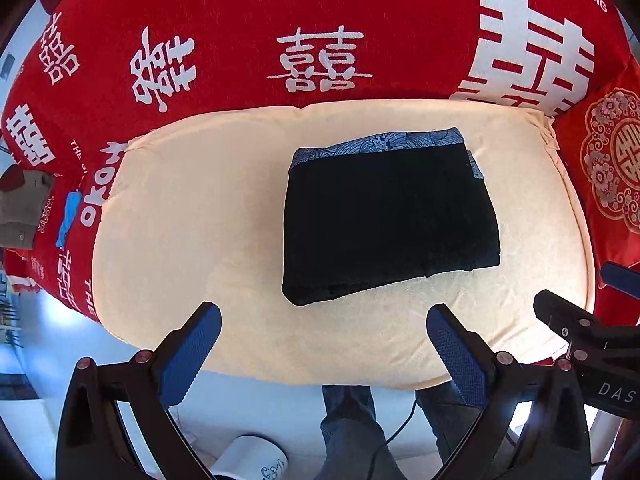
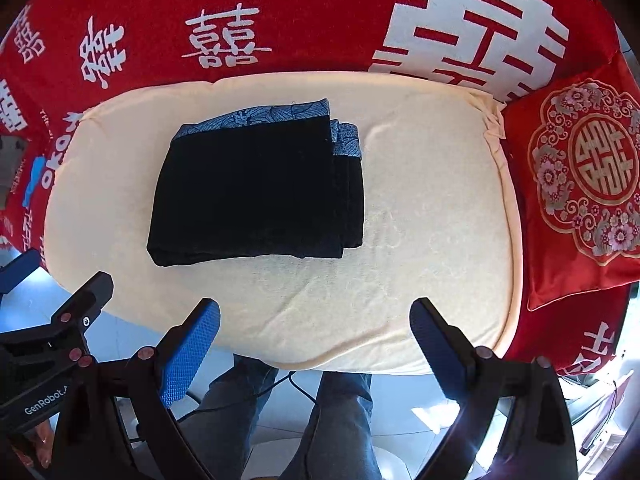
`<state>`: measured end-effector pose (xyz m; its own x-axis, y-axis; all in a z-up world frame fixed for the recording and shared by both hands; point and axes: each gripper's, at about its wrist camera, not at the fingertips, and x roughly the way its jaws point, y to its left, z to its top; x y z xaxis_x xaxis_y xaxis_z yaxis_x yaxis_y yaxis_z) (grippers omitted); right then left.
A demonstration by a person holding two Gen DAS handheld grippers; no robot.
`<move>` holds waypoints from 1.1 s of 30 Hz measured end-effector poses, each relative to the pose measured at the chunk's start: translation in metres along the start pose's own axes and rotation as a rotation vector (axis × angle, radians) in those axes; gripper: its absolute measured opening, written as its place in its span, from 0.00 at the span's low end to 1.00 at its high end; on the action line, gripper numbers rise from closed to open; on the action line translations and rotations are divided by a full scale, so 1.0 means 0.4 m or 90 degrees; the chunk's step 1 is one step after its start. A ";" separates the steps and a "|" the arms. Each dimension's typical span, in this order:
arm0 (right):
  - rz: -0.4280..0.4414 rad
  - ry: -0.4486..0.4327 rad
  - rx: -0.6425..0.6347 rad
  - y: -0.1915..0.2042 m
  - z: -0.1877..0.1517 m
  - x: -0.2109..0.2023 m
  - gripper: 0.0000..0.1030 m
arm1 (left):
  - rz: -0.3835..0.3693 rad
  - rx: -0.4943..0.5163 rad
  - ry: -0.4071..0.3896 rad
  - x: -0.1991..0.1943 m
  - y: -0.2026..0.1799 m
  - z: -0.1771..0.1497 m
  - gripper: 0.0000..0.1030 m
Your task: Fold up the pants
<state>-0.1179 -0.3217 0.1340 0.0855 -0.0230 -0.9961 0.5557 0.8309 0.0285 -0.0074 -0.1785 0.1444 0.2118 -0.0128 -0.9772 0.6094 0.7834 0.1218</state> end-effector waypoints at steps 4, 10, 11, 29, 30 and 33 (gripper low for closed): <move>0.001 0.000 0.004 -0.003 0.007 0.003 0.94 | 0.007 0.012 -0.002 -0.003 -0.005 0.002 1.00; -0.001 0.000 0.000 0.001 0.014 0.006 0.94 | 0.012 0.014 0.003 0.000 -0.003 0.008 1.00; -0.001 -0.001 -0.001 0.003 0.014 0.006 0.94 | 0.012 0.014 0.005 0.003 -0.001 0.008 1.00; -0.010 0.003 -0.014 0.008 0.023 0.011 0.94 | 0.012 0.007 0.012 0.010 0.001 0.009 1.00; -0.010 0.003 -0.015 0.008 0.024 0.011 0.94 | 0.014 0.007 0.011 0.009 0.001 0.010 1.00; -0.010 0.003 -0.014 0.008 0.025 0.011 0.94 | 0.017 0.011 0.008 0.007 0.000 0.011 1.00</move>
<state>-0.1077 -0.3247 0.1305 0.0738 -0.0338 -0.9967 0.5386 0.8425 0.0113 -0.0034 -0.1812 0.1424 0.2189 0.0152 -0.9756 0.6164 0.7730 0.1503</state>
